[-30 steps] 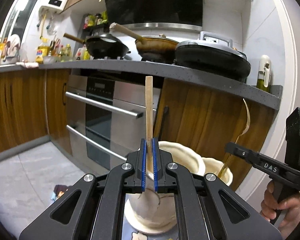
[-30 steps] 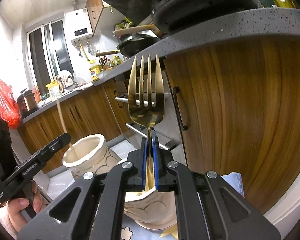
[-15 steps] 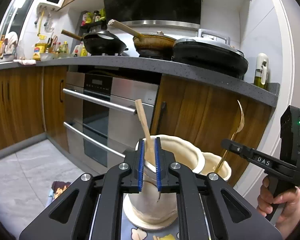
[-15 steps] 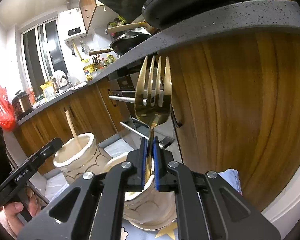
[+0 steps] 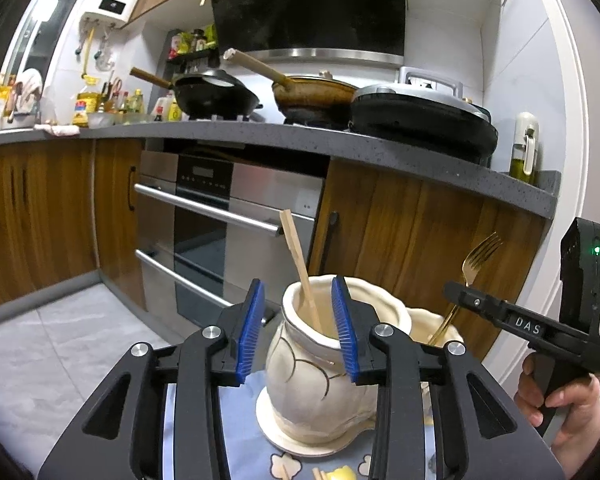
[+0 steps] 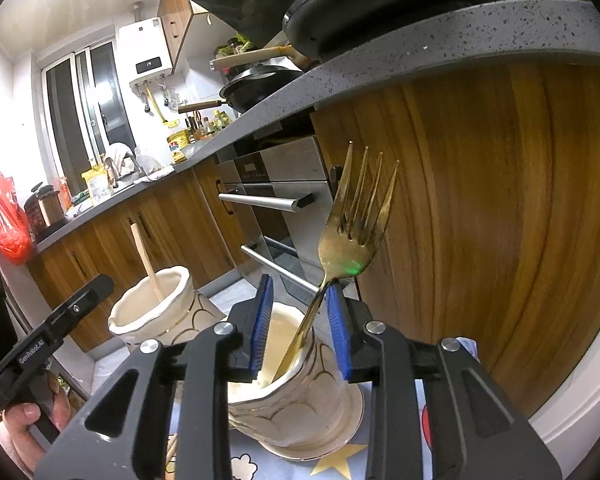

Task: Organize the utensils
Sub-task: 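Open the left gripper to drop the chopstick while the right gripper drops the fork, then move both grippers back from the holder toward the loose utensils, then close the left gripper on another wooden chopstick and lift it, then close the right gripper on the silver flower-head spoon's handle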

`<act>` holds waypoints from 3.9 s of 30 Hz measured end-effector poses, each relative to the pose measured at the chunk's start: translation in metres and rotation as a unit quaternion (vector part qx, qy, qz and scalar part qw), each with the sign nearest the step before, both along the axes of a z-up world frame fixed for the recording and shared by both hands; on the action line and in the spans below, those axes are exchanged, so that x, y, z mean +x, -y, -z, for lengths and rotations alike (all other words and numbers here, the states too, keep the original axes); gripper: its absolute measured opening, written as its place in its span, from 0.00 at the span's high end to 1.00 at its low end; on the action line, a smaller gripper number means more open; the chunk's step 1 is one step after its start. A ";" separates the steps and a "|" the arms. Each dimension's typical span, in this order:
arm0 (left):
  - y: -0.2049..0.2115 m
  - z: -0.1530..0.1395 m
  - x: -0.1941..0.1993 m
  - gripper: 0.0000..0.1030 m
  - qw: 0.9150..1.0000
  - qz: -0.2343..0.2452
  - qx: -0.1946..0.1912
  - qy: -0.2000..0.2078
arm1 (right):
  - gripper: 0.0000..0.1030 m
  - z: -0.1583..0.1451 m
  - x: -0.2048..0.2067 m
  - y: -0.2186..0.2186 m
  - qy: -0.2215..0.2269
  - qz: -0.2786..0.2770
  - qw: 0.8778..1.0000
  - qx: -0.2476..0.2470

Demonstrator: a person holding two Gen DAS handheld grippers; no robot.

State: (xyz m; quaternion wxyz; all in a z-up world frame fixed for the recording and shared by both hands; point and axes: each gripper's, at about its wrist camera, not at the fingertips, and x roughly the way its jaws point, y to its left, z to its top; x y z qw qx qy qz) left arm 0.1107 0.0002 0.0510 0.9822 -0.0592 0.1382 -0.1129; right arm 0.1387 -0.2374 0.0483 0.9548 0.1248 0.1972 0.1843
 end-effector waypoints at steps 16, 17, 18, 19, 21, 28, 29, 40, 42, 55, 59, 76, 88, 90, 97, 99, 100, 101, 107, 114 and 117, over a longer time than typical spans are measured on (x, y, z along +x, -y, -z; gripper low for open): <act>-0.015 0.004 -0.028 0.27 0.999 -0.035 0.011 0.000 | 0.12 0.003 -0.021 0.001 -0.005 0.019 1.000 -0.021; -0.016 0.006 -0.033 0.25 0.999 -0.040 0.014 -0.005 | 0.09 0.005 -0.022 0.002 -0.012 0.022 1.000 -0.019; -0.017 0.007 -0.036 0.24 0.999 -0.044 0.015 -0.009 | 0.08 0.006 -0.024 0.004 -0.016 0.025 0.999 -0.017; -0.018 0.008 -0.039 0.24 0.999 -0.046 0.016 -0.012 | 0.07 0.007 -0.026 0.006 -0.020 0.028 0.999 -0.015; -0.020 0.011 -0.048 0.20 0.998 -0.052 0.018 -0.021 | 0.05 0.006 -0.033 0.008 -0.024 0.036 0.999 -0.010; -0.018 0.020 -0.078 0.14 0.996 -0.063 0.038 -0.043 | 0.05 0.007 -0.075 0.006 -0.007 0.052 0.998 -0.025; -0.016 0.020 -0.083 0.14 0.996 -0.063 0.042 -0.045 | 0.05 0.009 -0.078 0.006 -0.007 0.054 0.998 -0.030; -0.006 0.029 -0.110 0.14 0.991 -0.067 0.084 -0.080 | 0.05 0.025 -0.122 0.014 0.003 0.088 0.994 -0.071; -0.005 0.030 -0.112 0.14 0.990 -0.068 0.091 -0.087 | 0.05 0.028 -0.124 0.016 -0.008 0.079 0.995 -0.065; -0.004 0.071 -0.103 0.24 0.963 -0.044 0.118 -0.240 | 0.05 0.056 -0.130 0.019 -0.076 0.032 0.995 -0.062; 0.000 0.084 -0.097 0.57 0.950 -0.025 0.121 -0.286 | 0.05 0.057 -0.127 0.022 -0.079 0.031 0.995 -0.061; 0.021 0.102 -0.080 0.85 0.920 0.007 0.160 -0.357 | 0.05 0.057 -0.117 0.025 -0.087 0.001 0.995 -0.052; 0.018 0.105 -0.080 0.95 0.921 0.001 0.161 -0.355 | 0.05 0.060 -0.114 0.023 -0.098 -0.001 0.993 -0.069; 0.016 0.105 -0.083 0.95 0.927 -0.001 0.149 -0.344 | 0.05 0.062 -0.115 0.020 -0.104 -0.007 0.992 -0.076; 0.007 0.100 -0.092 0.96 0.939 -0.005 0.134 -0.318 | 0.16 0.072 -0.114 0.007 -0.134 -0.029 0.983 -0.125; 0.002 0.096 -0.094 0.96 0.944 -0.005 0.124 -0.305 | 0.24 0.074 -0.115 0.003 -0.150 -0.038 0.979 -0.131; -0.001 0.095 -0.096 0.96 0.946 -0.005 0.120 -0.300 | 0.33 0.075 -0.116 0.000 -0.157 -0.042 0.978 -0.134; -0.002 0.095 -0.096 0.96 0.947 -0.004 0.117 -0.298 | 0.39 0.077 -0.118 -0.003 -0.164 -0.046 0.976 -0.137; -0.006 0.096 -0.101 0.96 0.952 0.020 0.099 -0.289 | 0.69 0.088 -0.125 -0.025 -0.212 -0.064 0.963 -0.154; -0.010 0.086 -0.111 0.96 0.960 0.039 0.082 -0.263 | 0.81 0.090 -0.111 -0.038 -0.228 -0.036 0.957 -0.177; -0.014 0.082 -0.115 0.95 0.963 0.044 0.076 -0.255 | 0.81 0.096 -0.106 -0.041 -0.241 -0.030 0.952 -0.189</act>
